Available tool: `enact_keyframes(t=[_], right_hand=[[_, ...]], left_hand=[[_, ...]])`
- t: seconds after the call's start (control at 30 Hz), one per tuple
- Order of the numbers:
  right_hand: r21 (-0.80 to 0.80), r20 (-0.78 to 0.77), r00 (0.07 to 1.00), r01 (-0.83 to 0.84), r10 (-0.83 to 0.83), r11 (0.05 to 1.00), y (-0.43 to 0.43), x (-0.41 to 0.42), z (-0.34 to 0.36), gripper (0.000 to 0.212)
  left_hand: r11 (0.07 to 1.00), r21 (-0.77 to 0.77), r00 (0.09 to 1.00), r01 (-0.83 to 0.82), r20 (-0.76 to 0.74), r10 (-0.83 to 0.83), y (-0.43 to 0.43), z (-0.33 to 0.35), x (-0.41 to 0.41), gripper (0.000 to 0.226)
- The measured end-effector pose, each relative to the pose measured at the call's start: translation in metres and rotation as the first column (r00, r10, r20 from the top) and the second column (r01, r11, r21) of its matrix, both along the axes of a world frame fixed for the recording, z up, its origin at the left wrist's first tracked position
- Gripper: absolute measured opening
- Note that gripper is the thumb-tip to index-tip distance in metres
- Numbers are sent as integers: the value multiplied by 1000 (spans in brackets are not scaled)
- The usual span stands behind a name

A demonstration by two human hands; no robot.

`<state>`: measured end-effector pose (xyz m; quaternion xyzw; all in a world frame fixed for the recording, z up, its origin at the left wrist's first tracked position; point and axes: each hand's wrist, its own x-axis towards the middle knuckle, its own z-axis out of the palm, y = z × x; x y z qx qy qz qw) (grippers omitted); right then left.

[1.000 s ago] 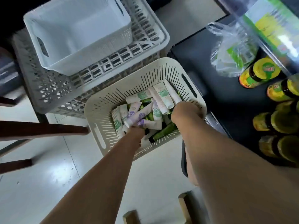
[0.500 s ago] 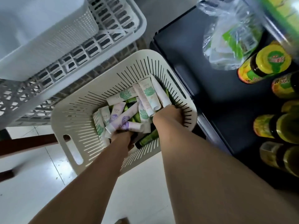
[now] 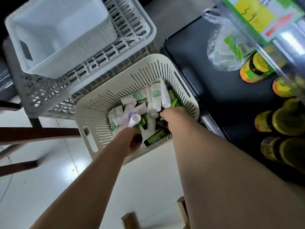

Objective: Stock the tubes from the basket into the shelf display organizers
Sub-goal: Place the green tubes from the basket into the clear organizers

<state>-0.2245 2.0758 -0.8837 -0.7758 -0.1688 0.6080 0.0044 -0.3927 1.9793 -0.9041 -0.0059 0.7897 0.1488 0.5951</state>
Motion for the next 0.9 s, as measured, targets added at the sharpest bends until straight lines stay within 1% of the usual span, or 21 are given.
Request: enact_keyframes(t=[0.03,0.1,0.13,0.2,0.23,0.3,0.4,0.47,0.53,0.6,0.7,0.8,0.9], right_hand=[[13,-36,999,10,-9,1000,-2,1,9,30],[57,-137,988,79,-70,995,-5,4,31,32],[72,-203,974,120,-103,990,-5,6,44,33],[113,-323,941,142,-98,983,-11,13,75,29],[155,-345,936,131,-71,979,-15,18,89,26],[235,-377,926,134,-37,963,-25,26,113,23],[387,-401,916,148,22,910,-32,28,154,19],[517,-388,918,142,83,844,-36,25,178,23],[623,-379,919,168,107,764,-45,25,209,30],[705,-383,913,193,138,682,-61,29,244,36],[803,-388,910,256,145,538,-86,43,289,14],[866,-381,916,306,126,396,-111,67,320,14],[876,-412,910,385,38,291,-134,100,346,19]], left_hand=[[998,-24,999,50,1,-50,-2,12,-2,14],[968,-81,969,240,-40,-243,-7,36,-10,15],[939,-94,938,331,-77,-338,-8,48,-15,15],[880,-90,864,466,-167,-475,-7,75,-26,15],[860,-75,834,504,-214,-508,-7,90,-29,15],[851,4,810,526,-306,-499,-5,123,-32,10],[821,232,823,521,-393,-411,-1,174,-26,7],[785,443,882,433,-389,-267,-3,206,-17,11],[723,626,947,294,-294,-131,-8,236,-2,12],[633,754,982,176,-178,-61,-13,265,15,14],[494,863,994,106,-88,-60,-21,300,42,20],[343,935,992,91,-55,-115,-30,331,76,22],[180,980,976,87,-49,-211,-41,359,117,25]])
